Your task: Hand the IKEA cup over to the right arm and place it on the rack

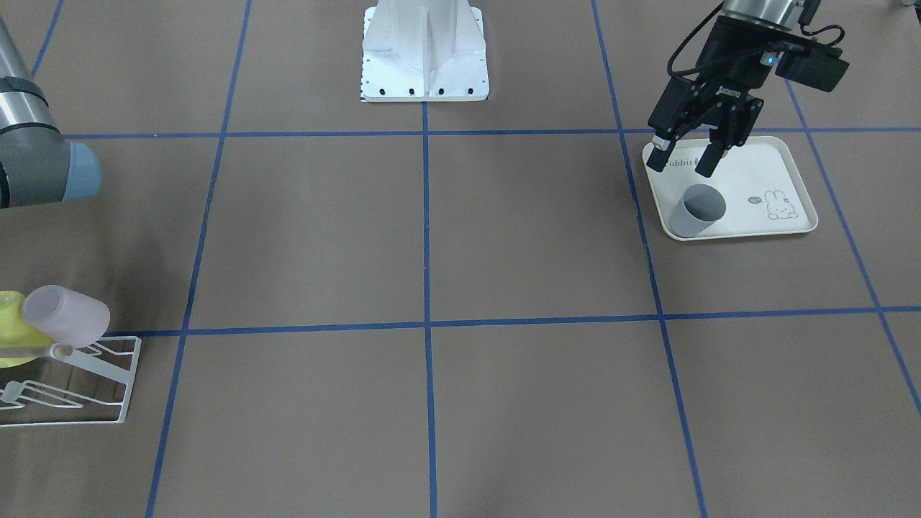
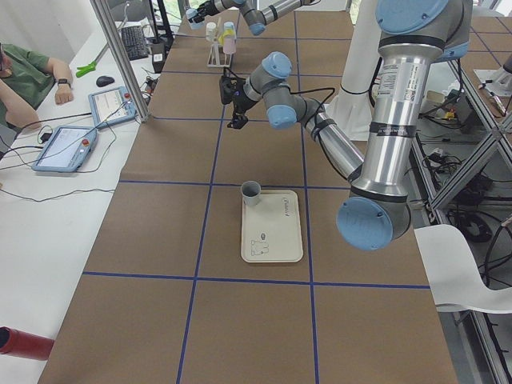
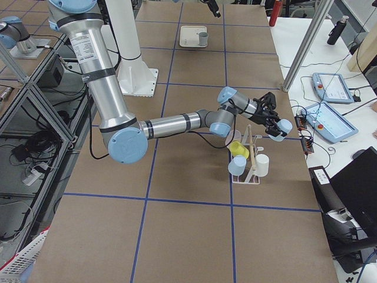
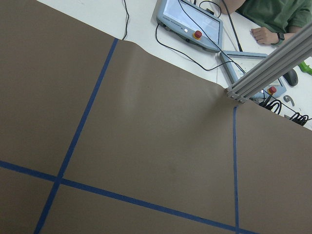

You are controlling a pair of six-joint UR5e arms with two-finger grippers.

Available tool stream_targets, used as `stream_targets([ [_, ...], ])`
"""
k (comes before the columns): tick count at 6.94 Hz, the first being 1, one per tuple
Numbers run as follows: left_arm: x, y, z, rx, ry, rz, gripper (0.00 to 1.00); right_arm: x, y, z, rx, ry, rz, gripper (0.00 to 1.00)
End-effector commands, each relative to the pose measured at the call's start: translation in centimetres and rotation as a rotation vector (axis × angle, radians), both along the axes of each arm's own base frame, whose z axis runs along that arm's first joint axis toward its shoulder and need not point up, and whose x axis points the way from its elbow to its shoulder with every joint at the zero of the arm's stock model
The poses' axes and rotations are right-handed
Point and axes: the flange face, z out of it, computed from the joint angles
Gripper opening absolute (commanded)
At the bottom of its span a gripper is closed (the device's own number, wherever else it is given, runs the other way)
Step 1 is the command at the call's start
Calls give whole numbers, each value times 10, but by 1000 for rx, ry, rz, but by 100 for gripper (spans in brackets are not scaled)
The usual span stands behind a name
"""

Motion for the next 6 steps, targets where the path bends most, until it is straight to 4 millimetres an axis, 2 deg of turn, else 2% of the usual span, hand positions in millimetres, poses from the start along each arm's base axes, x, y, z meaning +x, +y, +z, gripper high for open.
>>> stream_targets([
  [1, 0, 0, -1, 0, 2, -1, 100, 7, 14, 26, -33, 17, -11, 0],
  [2, 0, 0, -1, 0, 2, -1, 100, 8, 21, 36, -53, 11, -41, 0],
  [4, 1, 0, 1, -3, 0, 2, 100, 10, 28, 41, -59, 13, -47, 0],
  [6, 2, -1, 2, -5, -2, 2, 100, -1, 32, 42, -61, 13, -63, 0],
])
